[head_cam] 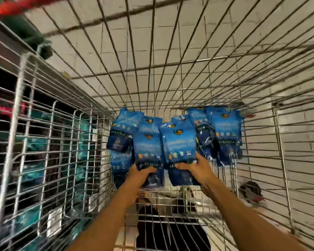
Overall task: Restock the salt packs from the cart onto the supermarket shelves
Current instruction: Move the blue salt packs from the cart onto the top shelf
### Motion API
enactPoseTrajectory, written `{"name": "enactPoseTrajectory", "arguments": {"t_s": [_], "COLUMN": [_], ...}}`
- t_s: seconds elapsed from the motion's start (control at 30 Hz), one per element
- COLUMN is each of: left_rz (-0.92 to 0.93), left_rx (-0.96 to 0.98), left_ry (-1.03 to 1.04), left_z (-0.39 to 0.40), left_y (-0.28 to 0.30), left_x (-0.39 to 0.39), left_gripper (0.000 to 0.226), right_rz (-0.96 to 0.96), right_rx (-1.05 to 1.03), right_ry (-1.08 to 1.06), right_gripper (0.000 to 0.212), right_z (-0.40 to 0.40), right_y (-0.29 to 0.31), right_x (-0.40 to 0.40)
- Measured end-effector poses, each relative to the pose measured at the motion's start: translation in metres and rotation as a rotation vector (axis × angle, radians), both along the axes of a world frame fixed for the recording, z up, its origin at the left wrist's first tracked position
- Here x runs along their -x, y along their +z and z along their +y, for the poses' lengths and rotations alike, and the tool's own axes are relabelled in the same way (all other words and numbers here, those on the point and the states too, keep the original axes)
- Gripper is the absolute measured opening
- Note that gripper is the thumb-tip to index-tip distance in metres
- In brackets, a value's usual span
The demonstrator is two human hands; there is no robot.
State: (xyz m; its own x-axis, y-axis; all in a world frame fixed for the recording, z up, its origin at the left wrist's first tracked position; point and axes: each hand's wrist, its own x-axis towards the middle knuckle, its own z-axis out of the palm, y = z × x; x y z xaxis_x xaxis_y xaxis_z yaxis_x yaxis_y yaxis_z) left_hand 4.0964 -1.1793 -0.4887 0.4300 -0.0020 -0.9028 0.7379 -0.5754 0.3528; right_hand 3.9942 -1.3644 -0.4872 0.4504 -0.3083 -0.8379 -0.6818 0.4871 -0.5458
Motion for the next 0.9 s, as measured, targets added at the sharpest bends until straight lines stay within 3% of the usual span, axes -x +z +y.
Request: {"name": "enactPoseTrajectory", "arguments": {"t_s": [0.17, 0.33, 0.4, 0.53, 0.73, 0.9], "left_rz": [0.061, -0.005, -0.069, -0.224, -0.499, -0.783], "left_rx": [0.073, 0.210, 0.272, 0.401, 0.589, 0.617], "left_ry": [0.012, 0.049, 0.073, 0.195, 0.414, 0.524], "left_z": [0.009, 0.011, 0.016, 0.029, 0.067, 0.118], "left_y": [0.085, 0.198, 0.241, 0.328, 0.438, 0.523], "left_x": [-0.015, -0.025, -0.025, -0.021, -0.003, 0.026], "left_gripper": [0.060, 0.043, 0.043, 0.034, 0.065, 0.067], "right_rz": [-0.067, -0.139, -0.209, -0.355, -0.641, -0.867], "right_rx": [0.068, 0.090, 0.095, 0.214, 0.181, 0.099], "right_ry": [-0.005, -0.076, -0.080, -0.086, 0.048, 0.224], "right_gripper": [0.048, 0.075, 0.077, 0.103, 0.060, 0.056], "right_z": [-0.008, -0.012, -0.010, -0.006, 0.011, 0.045], "right_y": [0.081, 0.187, 0.231, 0.311, 0.413, 0.492], "right_x": [0.006, 0.013, 0.015, 0.006, -0.023, -0.051]}}
